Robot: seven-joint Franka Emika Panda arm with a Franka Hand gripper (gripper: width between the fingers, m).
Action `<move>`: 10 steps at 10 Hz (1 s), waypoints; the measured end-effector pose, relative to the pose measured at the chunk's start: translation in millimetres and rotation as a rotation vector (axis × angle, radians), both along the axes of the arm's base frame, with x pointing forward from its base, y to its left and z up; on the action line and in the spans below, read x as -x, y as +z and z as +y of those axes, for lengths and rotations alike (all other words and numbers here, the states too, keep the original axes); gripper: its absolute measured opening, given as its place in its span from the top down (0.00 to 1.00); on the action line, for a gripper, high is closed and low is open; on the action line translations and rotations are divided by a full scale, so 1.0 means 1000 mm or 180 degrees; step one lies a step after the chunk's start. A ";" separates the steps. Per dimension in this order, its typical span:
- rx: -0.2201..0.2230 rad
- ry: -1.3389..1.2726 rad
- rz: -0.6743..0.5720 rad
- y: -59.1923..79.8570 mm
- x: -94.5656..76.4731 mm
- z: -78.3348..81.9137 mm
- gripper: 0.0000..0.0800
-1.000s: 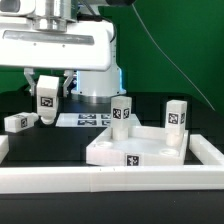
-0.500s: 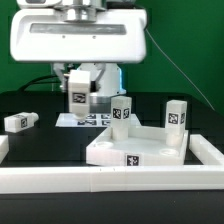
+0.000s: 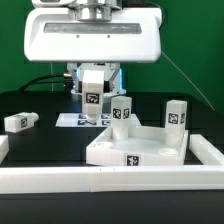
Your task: Assemble square table
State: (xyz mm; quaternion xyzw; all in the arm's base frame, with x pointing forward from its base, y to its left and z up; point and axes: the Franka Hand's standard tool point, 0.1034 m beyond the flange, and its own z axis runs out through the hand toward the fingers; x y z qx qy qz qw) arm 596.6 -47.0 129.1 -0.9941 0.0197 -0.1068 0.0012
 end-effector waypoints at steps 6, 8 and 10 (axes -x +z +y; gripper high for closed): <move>-0.0171 -0.0305 -0.0075 0.000 -0.017 0.065 0.64; -0.0170 -0.0307 -0.0072 0.000 -0.016 0.064 0.64; -0.0186 -0.0343 -0.0099 -0.001 -0.015 0.068 0.64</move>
Offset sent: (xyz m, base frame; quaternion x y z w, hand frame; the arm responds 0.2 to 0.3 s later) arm 0.0286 0.0511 0.0090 0.0012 0.0168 0.0683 0.9975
